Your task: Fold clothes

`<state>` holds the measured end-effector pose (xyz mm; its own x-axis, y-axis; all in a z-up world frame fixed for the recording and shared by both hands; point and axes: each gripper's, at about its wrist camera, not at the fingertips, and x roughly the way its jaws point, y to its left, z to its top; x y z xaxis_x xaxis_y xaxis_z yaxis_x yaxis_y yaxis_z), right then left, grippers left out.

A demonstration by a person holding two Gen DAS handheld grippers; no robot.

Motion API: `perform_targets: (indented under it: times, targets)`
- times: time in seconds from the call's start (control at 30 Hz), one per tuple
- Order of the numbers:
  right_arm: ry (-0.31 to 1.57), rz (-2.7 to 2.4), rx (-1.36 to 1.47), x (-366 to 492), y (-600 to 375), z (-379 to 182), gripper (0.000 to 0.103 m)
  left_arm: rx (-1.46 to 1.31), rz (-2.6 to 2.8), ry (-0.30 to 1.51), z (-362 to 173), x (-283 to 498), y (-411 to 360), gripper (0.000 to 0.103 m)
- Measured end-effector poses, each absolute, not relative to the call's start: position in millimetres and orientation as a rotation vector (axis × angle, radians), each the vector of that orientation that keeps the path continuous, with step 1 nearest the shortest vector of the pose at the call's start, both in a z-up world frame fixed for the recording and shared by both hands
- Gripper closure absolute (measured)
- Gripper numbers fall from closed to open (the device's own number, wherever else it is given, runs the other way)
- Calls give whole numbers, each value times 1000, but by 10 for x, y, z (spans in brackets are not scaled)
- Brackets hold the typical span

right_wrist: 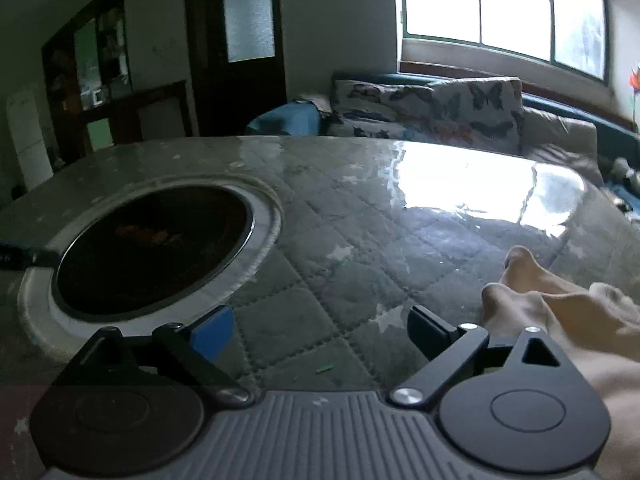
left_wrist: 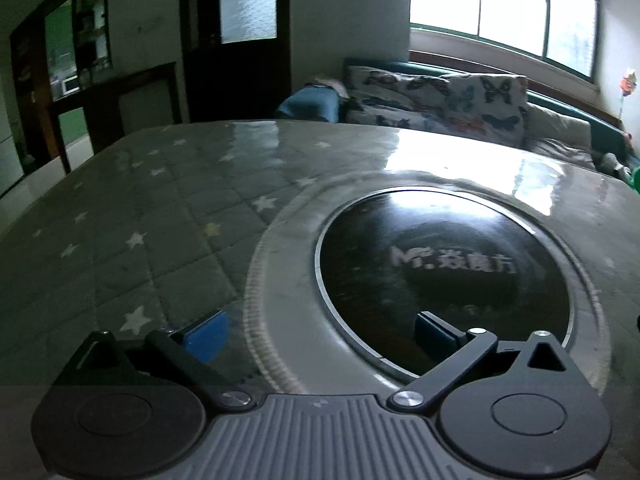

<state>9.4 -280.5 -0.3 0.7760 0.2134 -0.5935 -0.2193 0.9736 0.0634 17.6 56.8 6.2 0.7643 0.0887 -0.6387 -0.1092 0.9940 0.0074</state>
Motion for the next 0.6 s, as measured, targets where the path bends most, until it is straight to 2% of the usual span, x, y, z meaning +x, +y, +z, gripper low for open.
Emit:
perform_targets:
  times: [0.1, 0.6]
  targets:
    - [639, 218, 5, 139, -2836, -10, 0, -34, 123, 692, 37, 164, 615, 0]
    - [698, 202, -46, 250, -2732, -86, 0, -50, 160, 687, -39, 213, 730, 0]
